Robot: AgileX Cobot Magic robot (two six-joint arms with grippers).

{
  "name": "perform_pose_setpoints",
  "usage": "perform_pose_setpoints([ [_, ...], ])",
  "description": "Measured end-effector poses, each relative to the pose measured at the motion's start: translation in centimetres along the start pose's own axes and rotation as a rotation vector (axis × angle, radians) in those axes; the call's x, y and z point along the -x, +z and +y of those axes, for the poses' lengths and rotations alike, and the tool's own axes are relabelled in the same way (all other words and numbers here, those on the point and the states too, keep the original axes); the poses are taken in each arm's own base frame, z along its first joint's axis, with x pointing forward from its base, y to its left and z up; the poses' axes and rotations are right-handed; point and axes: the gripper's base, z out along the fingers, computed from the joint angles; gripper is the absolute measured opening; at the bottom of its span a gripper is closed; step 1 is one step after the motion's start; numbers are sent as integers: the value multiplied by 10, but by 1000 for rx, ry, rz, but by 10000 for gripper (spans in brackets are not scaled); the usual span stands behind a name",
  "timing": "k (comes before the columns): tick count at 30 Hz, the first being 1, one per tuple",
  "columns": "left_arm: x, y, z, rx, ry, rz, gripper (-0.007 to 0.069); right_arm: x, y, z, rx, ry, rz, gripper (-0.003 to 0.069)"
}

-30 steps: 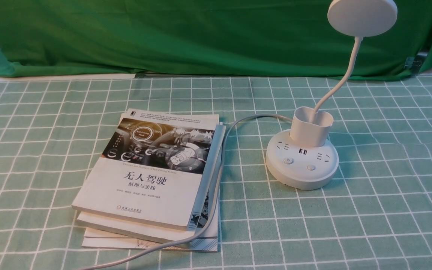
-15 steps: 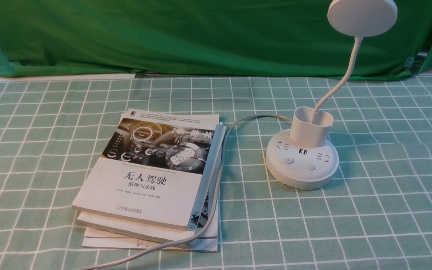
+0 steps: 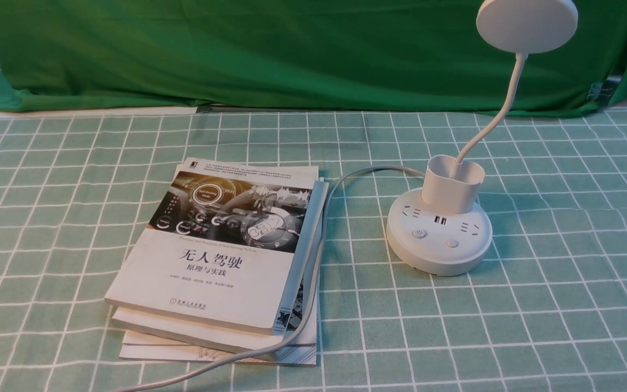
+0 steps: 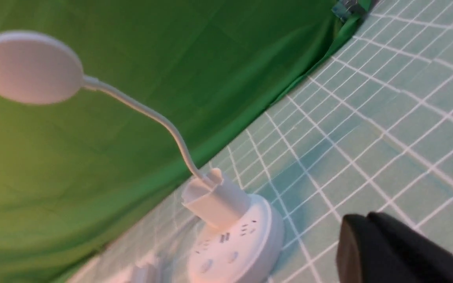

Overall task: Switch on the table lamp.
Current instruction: 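Press the button on the base of the white desk lamp with the right gripper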

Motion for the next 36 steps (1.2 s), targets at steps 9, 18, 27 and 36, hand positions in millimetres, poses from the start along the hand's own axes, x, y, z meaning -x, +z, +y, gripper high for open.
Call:
perform_pose_setpoints([
  [9,0,0,0,0,0,0,21,60,25,59,-132,-590,314,30],
  [18,0,0,0,0,0,0,21,86,94,107,-29,-839,767,30],
  [27,0,0,0,0,0,0,21,33,179,122,79,-910,1009,30],
  [36,0,0,0,0,0,0,21,-29,240,102,65,-930,1055,30],
])
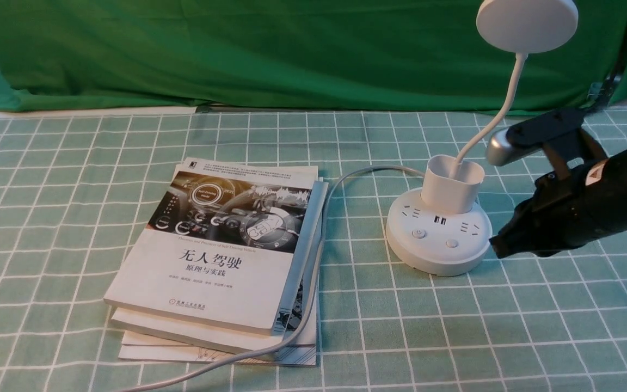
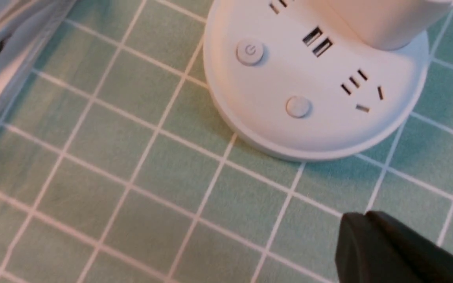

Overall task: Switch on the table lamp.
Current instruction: 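Press the button on the base of the white desk lamp with the right gripper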

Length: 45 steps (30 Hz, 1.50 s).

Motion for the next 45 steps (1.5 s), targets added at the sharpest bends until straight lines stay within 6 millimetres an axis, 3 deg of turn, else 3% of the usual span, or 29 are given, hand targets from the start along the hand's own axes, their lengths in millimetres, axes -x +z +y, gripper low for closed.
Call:
perform_pose_setpoints([
  [4,0,0,0,0,0,0,21,0,32,4,-1,-15,13,30],
  [9,0,0,0,0,0,0,21,4,52,9,-14,-28,-33,30],
  [30,0,0,0,0,0,0,21,6,80,10,-43,-30,-92,30],
  [45,0,0,0,0,0,0,21,9,81,8,-56,-29,-124,30],
])
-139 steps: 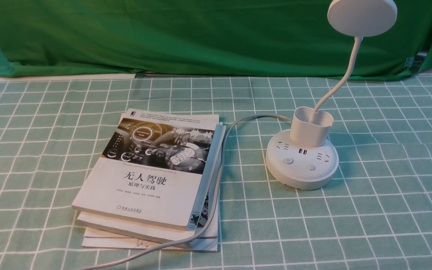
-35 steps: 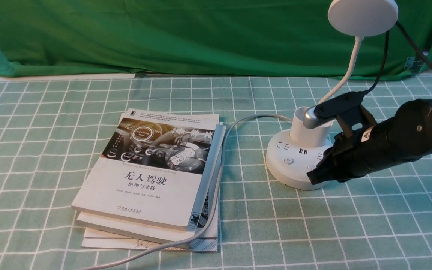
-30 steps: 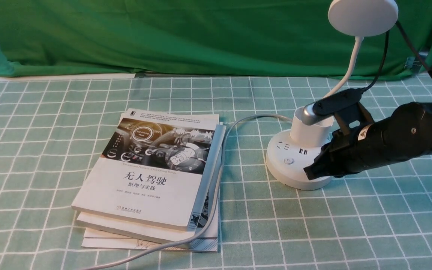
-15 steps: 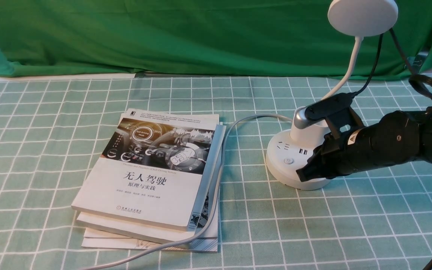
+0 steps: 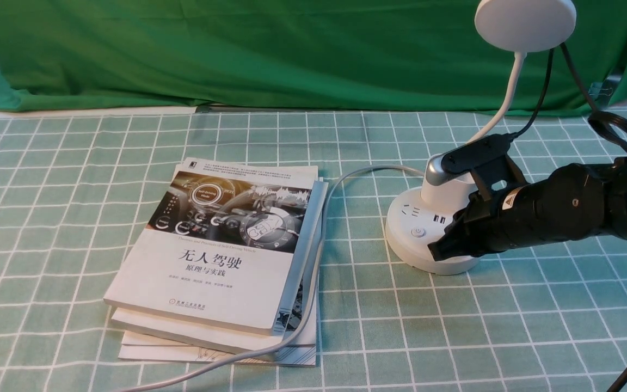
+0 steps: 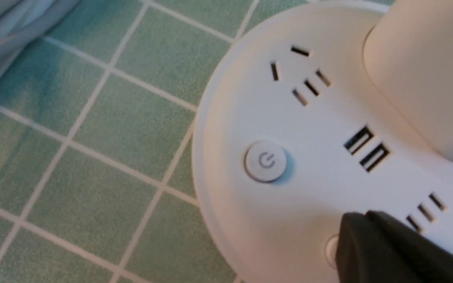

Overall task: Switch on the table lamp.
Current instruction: 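Press the button on the base of the white desk lamp with the right gripper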

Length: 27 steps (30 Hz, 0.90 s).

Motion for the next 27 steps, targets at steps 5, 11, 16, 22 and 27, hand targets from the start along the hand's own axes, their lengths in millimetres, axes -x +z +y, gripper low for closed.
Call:
perform_pose_setpoints([
  [5,0,0,0,0,0,0,21,0,0,0,-1,0,-3,30],
  [11,0,0,0,0,0,0,21,0,2,0,-2,0,-2,30],
  [16,0,0,0,0,0,0,21,0,3,-1,-6,1,-10,30],
  [22,0,0,0,0,0,0,21,0,3,0,-3,2,-3,30],
  [27,0,0,0,0,0,0,21,0,3,0,1,2,4,30],
])
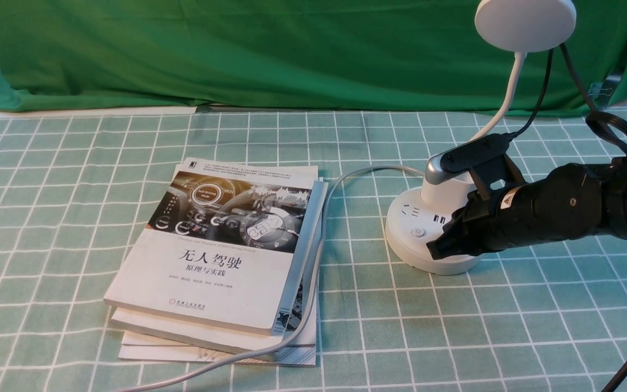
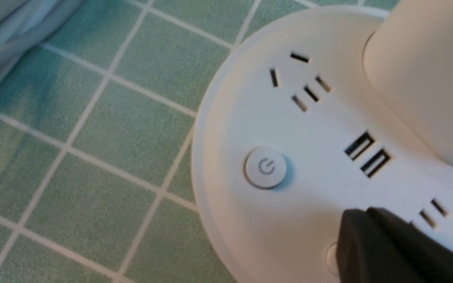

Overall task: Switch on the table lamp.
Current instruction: 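Press the button on the base of the white desk lamp with the right gripper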

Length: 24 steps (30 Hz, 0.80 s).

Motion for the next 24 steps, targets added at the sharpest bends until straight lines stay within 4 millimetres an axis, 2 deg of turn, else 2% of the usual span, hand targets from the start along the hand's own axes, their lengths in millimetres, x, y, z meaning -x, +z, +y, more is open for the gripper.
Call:
perform_pose_setpoints([
  [17,0,0,0,0,0,0,21,0,7,0,6,4,18,30],
  [21,0,0,0,0,0,0,21,1,-8,1,21,4,35,30],
  [22,0,0,0,0,0,0,21,3,-21,1,26,4,33,30],
  [23,0,0,0,0,0,0,21,3,-23,1,26,4,32,30],
  [24,0,0,0,0,0,0,21,9,-40,-1,24,7,4,30],
])
